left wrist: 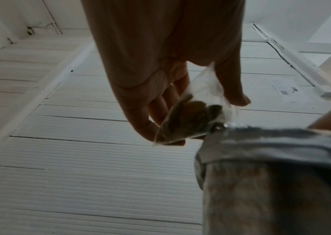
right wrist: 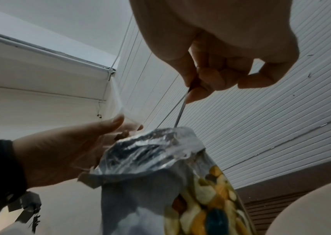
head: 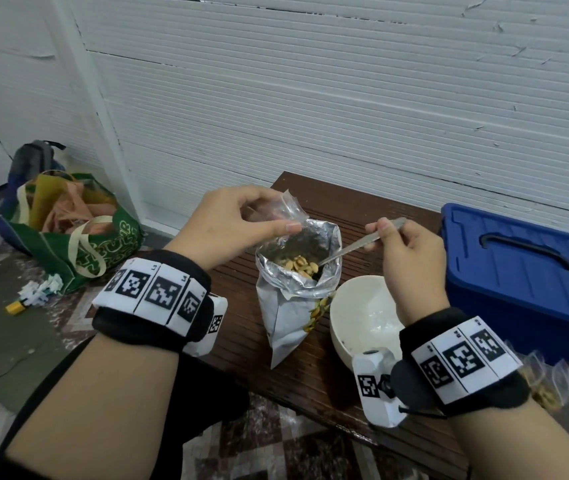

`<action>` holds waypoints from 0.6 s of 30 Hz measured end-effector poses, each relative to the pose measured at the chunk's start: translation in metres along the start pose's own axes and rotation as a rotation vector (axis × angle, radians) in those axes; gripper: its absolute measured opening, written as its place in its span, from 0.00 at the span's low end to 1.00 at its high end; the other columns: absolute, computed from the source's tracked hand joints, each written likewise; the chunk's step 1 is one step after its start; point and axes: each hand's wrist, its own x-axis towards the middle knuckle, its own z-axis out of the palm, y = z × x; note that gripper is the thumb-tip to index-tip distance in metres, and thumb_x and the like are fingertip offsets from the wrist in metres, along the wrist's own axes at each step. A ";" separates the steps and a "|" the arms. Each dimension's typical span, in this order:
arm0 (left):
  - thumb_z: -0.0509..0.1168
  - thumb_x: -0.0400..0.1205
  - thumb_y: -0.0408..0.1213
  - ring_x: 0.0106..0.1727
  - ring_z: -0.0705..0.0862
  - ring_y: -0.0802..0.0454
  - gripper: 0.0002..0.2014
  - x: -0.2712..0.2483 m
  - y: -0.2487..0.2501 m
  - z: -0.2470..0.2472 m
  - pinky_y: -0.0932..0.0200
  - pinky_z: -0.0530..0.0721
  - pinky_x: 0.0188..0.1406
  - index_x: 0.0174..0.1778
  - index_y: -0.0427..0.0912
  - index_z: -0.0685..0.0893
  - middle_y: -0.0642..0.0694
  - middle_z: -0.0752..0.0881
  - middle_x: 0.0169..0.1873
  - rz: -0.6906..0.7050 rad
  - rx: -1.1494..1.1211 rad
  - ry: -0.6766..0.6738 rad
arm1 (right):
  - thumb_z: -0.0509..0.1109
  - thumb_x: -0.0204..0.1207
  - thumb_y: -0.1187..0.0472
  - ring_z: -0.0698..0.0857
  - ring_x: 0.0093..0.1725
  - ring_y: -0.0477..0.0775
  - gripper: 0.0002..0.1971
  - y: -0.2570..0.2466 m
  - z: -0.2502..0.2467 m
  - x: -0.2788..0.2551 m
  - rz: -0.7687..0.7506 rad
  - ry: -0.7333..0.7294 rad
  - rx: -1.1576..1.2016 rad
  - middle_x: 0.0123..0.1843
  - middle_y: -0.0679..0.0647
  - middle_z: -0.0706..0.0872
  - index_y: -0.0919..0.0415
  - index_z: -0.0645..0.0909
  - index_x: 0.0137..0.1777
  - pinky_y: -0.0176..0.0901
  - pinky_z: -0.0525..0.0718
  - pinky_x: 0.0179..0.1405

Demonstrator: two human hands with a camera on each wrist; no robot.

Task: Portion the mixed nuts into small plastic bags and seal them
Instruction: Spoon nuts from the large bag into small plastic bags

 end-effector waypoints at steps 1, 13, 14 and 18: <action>0.75 0.61 0.60 0.48 0.87 0.59 0.26 0.000 0.000 -0.002 0.59 0.87 0.53 0.54 0.57 0.87 0.57 0.90 0.43 -0.002 0.017 -0.001 | 0.63 0.84 0.58 0.77 0.26 0.35 0.13 0.000 -0.002 0.002 0.023 0.024 0.008 0.29 0.46 0.85 0.54 0.87 0.40 0.24 0.72 0.28; 0.80 0.62 0.53 0.45 0.84 0.60 0.21 0.000 0.000 -0.005 0.81 0.76 0.37 0.51 0.64 0.85 0.59 0.88 0.41 -0.049 0.147 -0.114 | 0.63 0.83 0.57 0.81 0.35 0.38 0.12 -0.016 -0.012 0.008 0.023 0.144 -0.010 0.29 0.44 0.85 0.51 0.86 0.42 0.38 0.76 0.44; 0.80 0.62 0.53 0.46 0.84 0.59 0.21 0.001 0.000 -0.005 0.81 0.76 0.37 0.50 0.64 0.85 0.59 0.88 0.43 -0.053 0.152 -0.116 | 0.63 0.83 0.57 0.81 0.35 0.39 0.12 -0.017 -0.012 0.009 0.034 0.150 0.002 0.29 0.44 0.86 0.51 0.86 0.42 0.39 0.76 0.45; 0.81 0.62 0.53 0.43 0.83 0.66 0.24 0.001 0.000 -0.005 0.82 0.74 0.34 0.55 0.59 0.87 0.62 0.87 0.40 -0.061 0.184 -0.122 | 0.62 0.83 0.58 0.82 0.38 0.42 0.13 -0.023 -0.016 0.012 0.056 0.169 0.026 0.30 0.44 0.86 0.52 0.86 0.40 0.44 0.81 0.49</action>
